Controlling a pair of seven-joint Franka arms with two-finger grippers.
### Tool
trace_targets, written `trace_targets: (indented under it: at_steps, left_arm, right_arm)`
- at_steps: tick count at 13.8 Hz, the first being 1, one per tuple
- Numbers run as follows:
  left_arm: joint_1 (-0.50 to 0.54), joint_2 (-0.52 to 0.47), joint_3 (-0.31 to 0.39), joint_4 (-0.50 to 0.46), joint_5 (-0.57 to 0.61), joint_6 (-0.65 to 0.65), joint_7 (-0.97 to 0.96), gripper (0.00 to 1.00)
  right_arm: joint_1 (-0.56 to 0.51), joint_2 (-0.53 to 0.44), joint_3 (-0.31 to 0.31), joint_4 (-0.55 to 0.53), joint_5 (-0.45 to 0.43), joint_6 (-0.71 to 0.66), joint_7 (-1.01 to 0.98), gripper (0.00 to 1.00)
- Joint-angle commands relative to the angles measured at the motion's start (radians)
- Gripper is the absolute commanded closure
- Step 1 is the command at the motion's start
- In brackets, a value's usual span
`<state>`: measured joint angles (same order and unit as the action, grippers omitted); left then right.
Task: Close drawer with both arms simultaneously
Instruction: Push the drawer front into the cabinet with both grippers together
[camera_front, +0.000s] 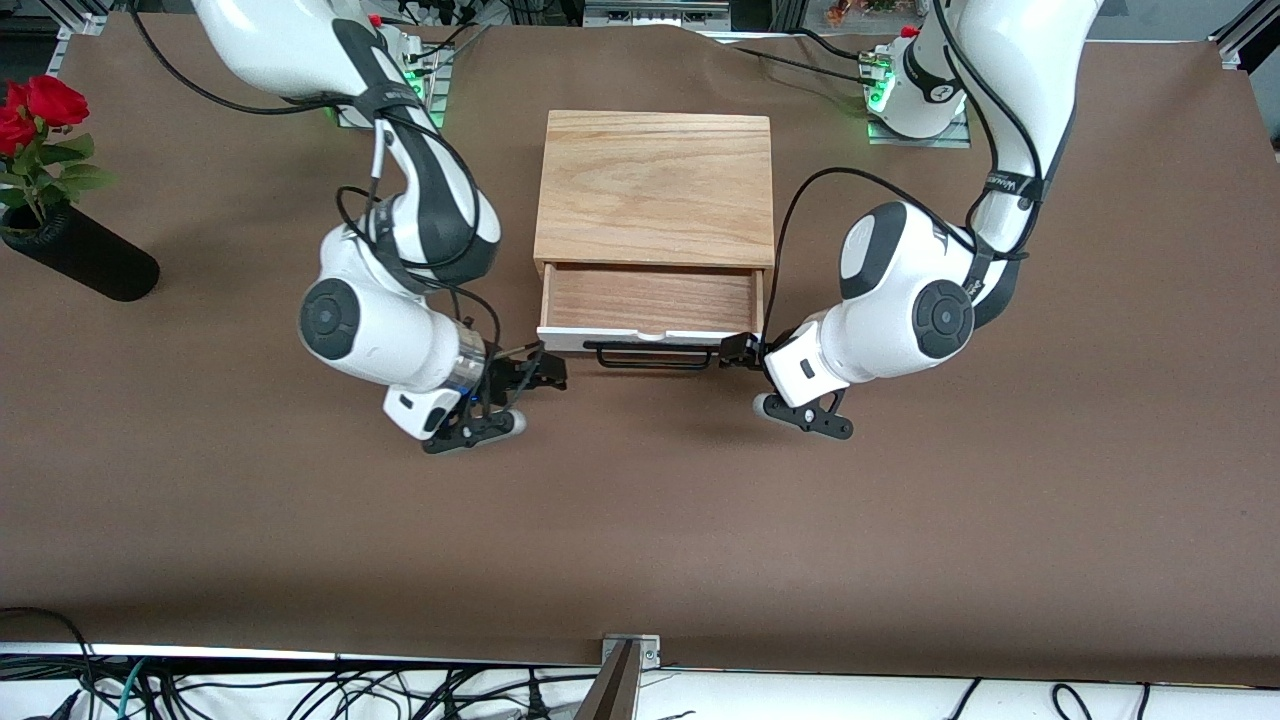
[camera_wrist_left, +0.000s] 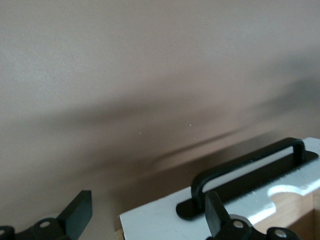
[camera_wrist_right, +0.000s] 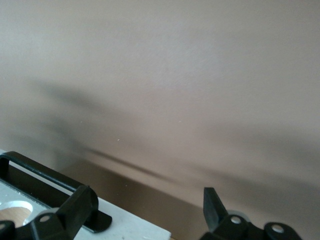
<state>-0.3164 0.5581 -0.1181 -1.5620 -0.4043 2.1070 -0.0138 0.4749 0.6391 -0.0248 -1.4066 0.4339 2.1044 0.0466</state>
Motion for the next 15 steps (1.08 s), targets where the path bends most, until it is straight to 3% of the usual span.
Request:
trace_targets:
  at_steps: [1, 15]
  left_arm:
    - [-0.013, 0.042, 0.006, 0.037, -0.033, 0.007, 0.017, 0.00]
    - [-0.018, 0.059, -0.020, 0.008, -0.036, -0.068, 0.015, 0.00]
  right_arm:
    - [0.019, 0.010, -0.006, 0.003, 0.046, 0.006, 0.003, 0.00]
    - [0.053, 0.057, 0.023, 0.001, 0.094, -0.049, -0.007, 0.00]
